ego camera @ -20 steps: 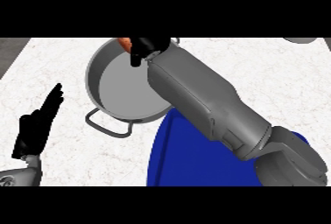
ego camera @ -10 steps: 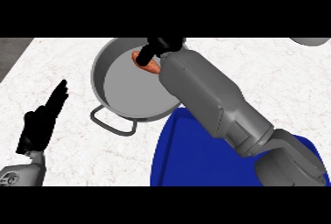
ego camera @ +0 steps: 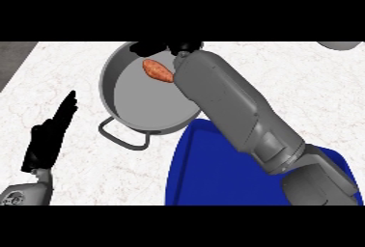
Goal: Pick the sweet potato from the tray and place it in the pot
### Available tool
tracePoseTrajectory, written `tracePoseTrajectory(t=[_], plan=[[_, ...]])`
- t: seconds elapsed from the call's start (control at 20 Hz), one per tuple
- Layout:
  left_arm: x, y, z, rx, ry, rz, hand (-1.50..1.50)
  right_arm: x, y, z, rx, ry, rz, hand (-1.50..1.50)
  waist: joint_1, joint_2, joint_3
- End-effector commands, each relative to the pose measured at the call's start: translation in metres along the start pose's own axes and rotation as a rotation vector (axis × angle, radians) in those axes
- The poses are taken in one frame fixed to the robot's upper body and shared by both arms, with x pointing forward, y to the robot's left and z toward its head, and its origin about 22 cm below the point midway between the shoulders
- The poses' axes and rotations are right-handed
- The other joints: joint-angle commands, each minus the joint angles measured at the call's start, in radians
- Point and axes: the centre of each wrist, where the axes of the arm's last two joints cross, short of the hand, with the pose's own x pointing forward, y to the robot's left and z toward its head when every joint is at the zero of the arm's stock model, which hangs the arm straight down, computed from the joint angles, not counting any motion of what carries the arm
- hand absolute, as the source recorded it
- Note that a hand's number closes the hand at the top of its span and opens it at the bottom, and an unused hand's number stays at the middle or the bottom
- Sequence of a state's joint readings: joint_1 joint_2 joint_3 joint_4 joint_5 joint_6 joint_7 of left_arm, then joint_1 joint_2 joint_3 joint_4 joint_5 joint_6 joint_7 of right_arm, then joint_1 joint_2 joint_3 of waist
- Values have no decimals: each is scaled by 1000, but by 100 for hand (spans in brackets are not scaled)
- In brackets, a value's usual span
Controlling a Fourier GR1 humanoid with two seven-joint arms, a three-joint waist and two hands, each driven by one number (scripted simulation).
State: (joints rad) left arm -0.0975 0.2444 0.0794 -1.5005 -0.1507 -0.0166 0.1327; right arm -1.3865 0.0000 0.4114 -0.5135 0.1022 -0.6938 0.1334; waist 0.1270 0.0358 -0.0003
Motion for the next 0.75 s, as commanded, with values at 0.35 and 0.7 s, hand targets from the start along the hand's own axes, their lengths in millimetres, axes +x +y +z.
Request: tracePoseTrajectory(t=[0.35,0.7], plan=[[-6,13,8,57,50,13,0,-17,-4,6,70,38,-308,-150,-66,-24,0],[-7,20,25,110,72,13,0,-41,-12,16,95,38,-384,-150,-116,-37,1]])
